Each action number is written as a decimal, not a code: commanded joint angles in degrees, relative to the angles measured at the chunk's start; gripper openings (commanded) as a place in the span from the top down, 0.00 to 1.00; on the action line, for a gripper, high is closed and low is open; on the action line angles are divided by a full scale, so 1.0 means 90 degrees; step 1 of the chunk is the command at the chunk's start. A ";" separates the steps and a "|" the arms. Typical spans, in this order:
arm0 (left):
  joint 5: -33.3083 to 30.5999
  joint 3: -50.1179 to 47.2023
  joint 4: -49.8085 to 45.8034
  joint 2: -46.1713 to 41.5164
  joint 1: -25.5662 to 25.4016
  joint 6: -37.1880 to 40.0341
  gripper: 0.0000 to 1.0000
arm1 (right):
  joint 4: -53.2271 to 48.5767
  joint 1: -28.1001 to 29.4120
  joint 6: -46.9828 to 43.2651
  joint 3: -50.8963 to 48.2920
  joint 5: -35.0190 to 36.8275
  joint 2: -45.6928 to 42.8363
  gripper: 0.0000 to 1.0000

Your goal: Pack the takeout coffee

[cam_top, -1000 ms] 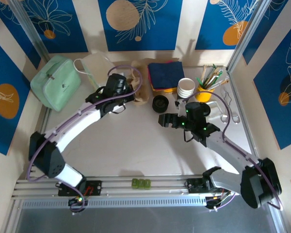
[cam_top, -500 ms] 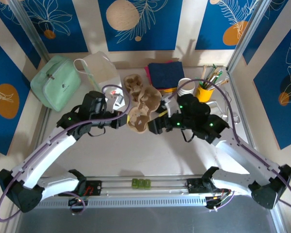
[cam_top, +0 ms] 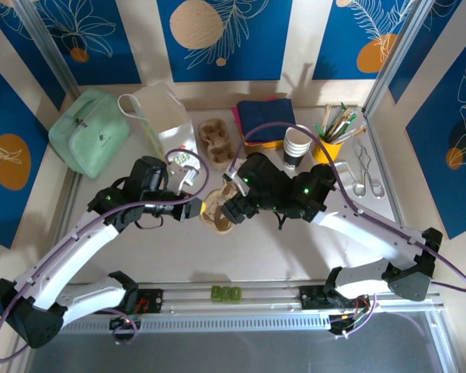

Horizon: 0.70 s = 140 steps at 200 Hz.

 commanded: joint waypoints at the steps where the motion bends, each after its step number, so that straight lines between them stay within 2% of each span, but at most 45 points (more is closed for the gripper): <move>1: 0.0399 -0.0082 0.0013 -0.0159 0.0042 0.0097 1.00 | -0.0093 0.0062 -0.0091 0.0168 0.0517 0.0209 0.13; 73: 0.0690 -0.0159 0.0212 -0.0385 0.0042 -0.0103 1.00 | 0.0150 0.0218 -0.0014 0.0113 0.0628 0.0508 0.17; 140: 0.0638 -0.0205 0.0295 -0.0387 0.0037 -0.0289 1.00 | 0.0265 0.0298 0.0114 -0.0049 0.0588 0.0607 0.28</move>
